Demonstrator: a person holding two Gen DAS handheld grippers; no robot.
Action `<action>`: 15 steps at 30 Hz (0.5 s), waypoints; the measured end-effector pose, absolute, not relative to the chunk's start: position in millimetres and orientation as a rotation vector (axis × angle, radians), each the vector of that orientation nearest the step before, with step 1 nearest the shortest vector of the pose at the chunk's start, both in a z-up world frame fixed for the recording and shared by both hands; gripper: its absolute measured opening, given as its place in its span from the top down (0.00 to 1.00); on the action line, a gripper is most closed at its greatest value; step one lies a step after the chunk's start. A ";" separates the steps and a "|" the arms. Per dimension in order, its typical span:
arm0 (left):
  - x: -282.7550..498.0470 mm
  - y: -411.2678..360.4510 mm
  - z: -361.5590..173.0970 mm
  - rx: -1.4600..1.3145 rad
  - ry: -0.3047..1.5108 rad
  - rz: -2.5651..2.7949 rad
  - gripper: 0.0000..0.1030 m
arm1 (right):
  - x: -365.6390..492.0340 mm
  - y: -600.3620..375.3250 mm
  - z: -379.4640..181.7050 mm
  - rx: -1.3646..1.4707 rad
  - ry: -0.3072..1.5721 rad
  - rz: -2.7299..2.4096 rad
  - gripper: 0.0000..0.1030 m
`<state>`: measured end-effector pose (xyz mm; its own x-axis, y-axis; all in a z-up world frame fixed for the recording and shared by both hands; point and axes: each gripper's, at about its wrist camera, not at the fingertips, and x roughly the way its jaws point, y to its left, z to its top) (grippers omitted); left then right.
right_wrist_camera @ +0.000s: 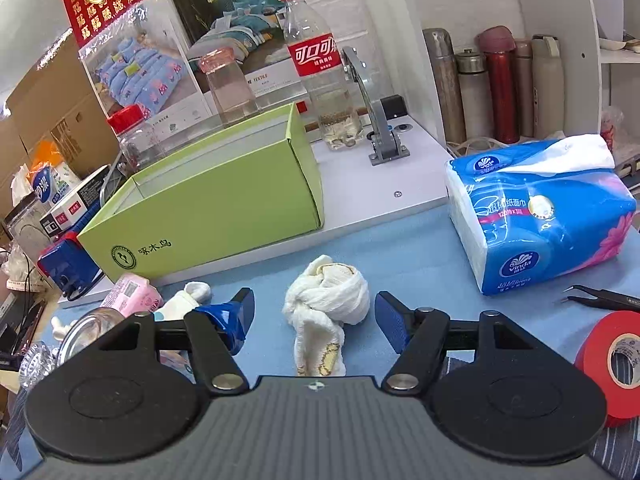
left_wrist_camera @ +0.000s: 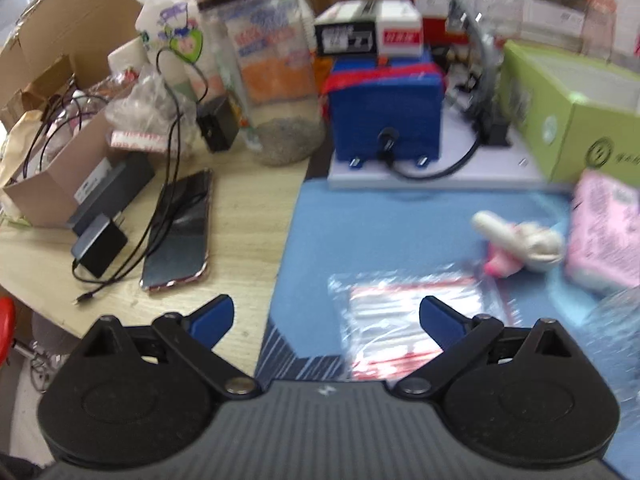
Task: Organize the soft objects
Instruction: 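Position the right tool over the white sock while the left tool hovers near the pink case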
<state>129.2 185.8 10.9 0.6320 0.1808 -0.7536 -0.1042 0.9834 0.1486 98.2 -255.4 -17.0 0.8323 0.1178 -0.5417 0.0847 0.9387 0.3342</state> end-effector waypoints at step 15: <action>210.7 113.1 -1.6 0.047 0.934 -0.067 0.03 | 86.6 -267.1 -15.7 0.330 0.616 -0.017 0.49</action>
<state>210.7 113.1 -1.6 0.5924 -0.0377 -0.8048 0.0780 0.9969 0.0108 86.6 -267.1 -15.7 0.8176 0.0818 -0.5700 0.1136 0.9475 0.2989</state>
